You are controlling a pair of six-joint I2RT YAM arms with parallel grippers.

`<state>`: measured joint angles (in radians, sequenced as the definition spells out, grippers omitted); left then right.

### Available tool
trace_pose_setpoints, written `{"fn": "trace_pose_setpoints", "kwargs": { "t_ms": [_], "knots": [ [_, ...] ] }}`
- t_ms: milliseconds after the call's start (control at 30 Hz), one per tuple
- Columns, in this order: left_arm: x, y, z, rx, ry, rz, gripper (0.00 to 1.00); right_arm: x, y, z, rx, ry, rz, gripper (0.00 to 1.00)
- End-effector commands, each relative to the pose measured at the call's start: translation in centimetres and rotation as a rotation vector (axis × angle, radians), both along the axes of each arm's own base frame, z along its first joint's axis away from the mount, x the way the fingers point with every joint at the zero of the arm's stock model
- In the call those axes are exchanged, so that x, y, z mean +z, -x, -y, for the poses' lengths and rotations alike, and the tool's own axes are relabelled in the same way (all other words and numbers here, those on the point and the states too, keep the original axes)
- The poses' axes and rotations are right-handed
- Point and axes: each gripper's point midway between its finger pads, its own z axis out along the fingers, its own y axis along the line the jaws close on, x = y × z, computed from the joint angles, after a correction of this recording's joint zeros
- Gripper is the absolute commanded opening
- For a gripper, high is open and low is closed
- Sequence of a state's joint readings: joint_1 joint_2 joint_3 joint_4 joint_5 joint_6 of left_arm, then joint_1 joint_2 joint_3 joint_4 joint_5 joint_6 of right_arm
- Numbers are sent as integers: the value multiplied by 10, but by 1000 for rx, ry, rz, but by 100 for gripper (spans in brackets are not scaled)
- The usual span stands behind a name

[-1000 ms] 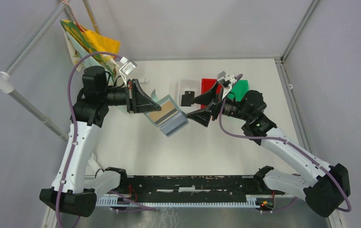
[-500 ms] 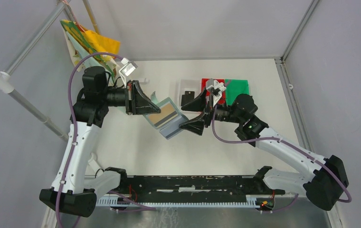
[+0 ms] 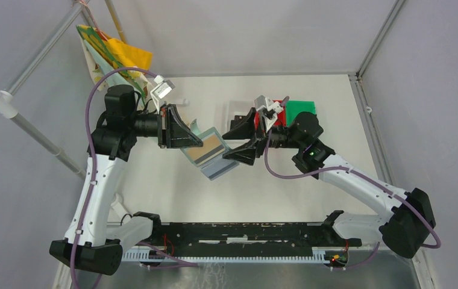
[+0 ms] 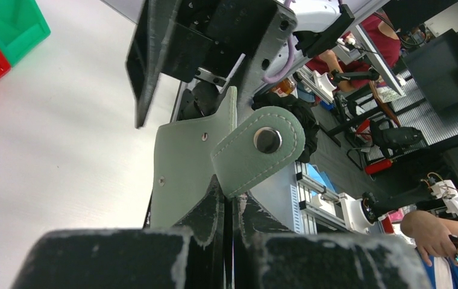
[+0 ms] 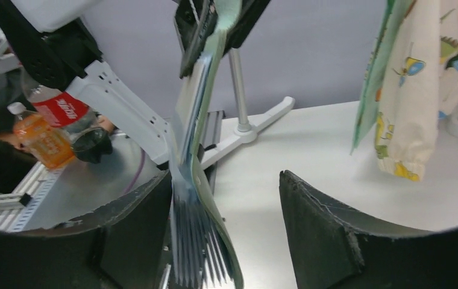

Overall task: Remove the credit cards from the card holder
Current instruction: Remove the credit card from the card holder.

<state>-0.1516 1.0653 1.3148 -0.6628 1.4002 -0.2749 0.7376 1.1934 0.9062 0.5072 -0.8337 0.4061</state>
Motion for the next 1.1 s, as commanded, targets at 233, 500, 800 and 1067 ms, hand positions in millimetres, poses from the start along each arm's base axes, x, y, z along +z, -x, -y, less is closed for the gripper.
{"fn": "trace_pose_setpoints", "kwargs": {
  "t_ms": [233, 500, 800, 1067],
  "knots": [
    [18, 11, -2, -33, 18, 128, 2, 0, 22, -4, 122, 4, -24, 23],
    [13, 0, -2, 16, -8, 141, 16, -2, 16, -2, 52, -39, -85, 0],
    [17, 4, -2, 9, -2, 141, 27, 6, 11, 3, -7, -58, -59, 0],
    [5, -8, -4, 80, -42, 179, 25, 16, 11, 3, -7, -79, -63, 0]
  ]
}}
